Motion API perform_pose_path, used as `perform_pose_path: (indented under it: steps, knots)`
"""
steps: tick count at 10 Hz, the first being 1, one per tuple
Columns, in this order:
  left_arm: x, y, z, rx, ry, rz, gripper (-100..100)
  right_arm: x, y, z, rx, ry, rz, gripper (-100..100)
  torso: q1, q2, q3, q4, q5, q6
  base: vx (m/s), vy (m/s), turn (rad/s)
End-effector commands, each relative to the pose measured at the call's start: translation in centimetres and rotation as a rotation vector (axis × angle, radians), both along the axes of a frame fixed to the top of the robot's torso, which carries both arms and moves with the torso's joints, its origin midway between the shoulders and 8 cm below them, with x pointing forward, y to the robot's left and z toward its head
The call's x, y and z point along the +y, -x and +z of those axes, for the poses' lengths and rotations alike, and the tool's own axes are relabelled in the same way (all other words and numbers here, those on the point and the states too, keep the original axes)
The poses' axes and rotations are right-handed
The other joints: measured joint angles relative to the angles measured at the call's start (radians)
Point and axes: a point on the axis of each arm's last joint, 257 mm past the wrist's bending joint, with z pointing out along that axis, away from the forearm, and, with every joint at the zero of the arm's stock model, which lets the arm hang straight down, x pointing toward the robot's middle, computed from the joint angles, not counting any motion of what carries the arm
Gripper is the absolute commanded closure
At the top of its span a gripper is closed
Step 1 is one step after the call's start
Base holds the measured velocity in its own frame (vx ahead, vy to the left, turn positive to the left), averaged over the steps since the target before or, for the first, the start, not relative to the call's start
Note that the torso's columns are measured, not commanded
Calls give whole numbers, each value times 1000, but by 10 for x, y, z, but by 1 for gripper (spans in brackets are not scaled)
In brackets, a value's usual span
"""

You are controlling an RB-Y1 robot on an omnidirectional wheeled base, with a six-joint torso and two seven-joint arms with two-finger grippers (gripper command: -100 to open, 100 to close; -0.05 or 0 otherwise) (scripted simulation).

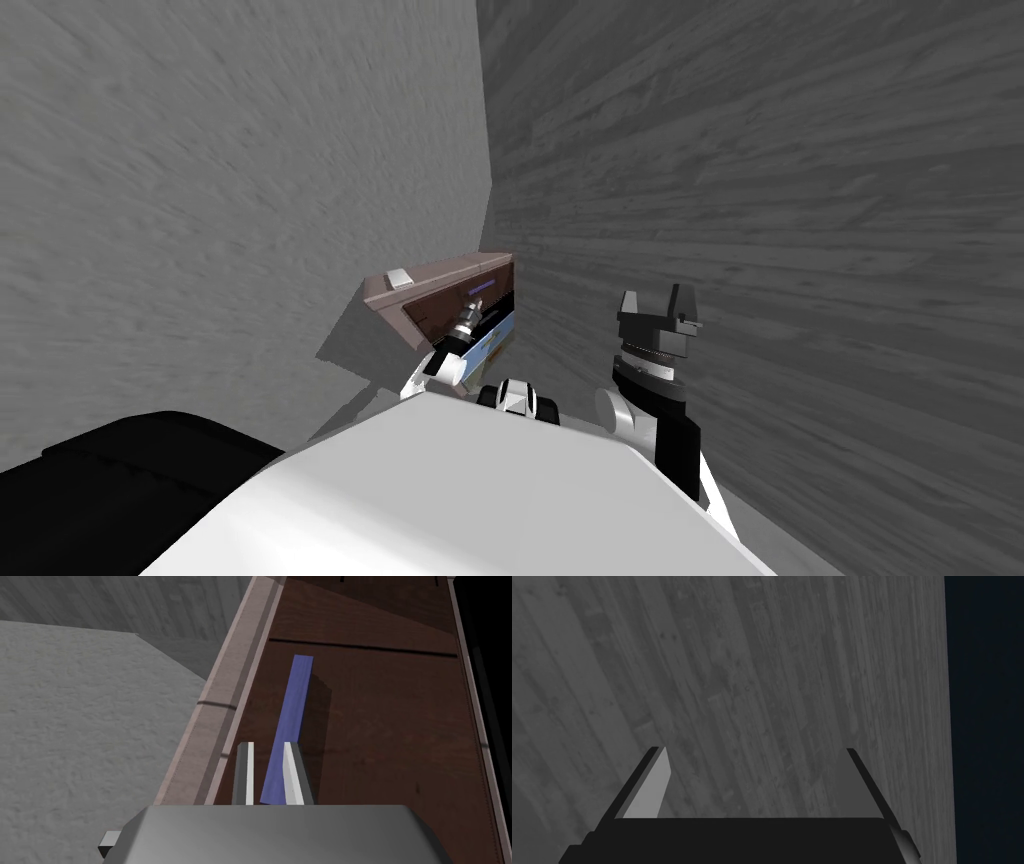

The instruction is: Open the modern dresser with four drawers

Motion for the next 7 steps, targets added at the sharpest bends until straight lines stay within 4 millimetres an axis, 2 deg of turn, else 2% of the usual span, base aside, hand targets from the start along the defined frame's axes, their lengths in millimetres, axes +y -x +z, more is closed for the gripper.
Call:
perform_pose_path:
  steps: [1,3,5,6,7]
  knots:
    - [3,1,0,10,-1,-1,-100,0,0,0,0,0,0,0,-2,0,-1,0,0,0,49,176,-5]
    - [3,1,1,11,-1,-1,-100,0,0,0,0,0,0,0,-13,4,2,1,-4,0,42,137,-5]
    - [5,3,11,12,7,0,-100,0,0,0,0,0,0,0,-22,3,2,1,-6,1,116,15,-6]
    - [4,3,8,11,4,0,-100,0,0,0,0,0,0,0,-19,1,1,0,-5,0,55,-3,1]
    - [4,1,1,12,0,-1,100,0,0,0,0,0,0,0,-16,6,3,1,-4,0,-75,-14,8]
